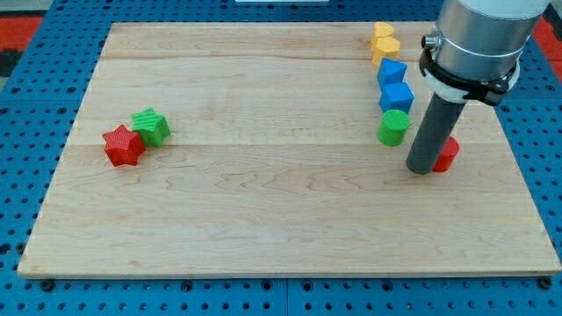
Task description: Move the red circle below the green circle
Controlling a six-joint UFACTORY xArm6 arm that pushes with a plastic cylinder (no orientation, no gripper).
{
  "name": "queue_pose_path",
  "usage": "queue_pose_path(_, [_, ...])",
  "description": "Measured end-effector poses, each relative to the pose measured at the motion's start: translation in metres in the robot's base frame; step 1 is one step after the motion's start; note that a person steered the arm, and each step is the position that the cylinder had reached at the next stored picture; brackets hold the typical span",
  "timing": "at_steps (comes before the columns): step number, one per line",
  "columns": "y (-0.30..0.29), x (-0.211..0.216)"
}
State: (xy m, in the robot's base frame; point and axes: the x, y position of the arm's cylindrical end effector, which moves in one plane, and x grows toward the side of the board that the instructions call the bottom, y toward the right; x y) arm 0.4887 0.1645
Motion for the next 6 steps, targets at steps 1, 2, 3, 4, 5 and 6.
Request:
queue_pose_path(1, [0.046,0.037])
queue_pose_path(2, [0.102,0.011])
queue_pose_path(3, [0.095,-0.029])
queue_pose_path(4, [0.046,-0.031])
queue_pose_path(5, [0.015,-0.025])
queue_pose_path(6, [0.039,-0.003])
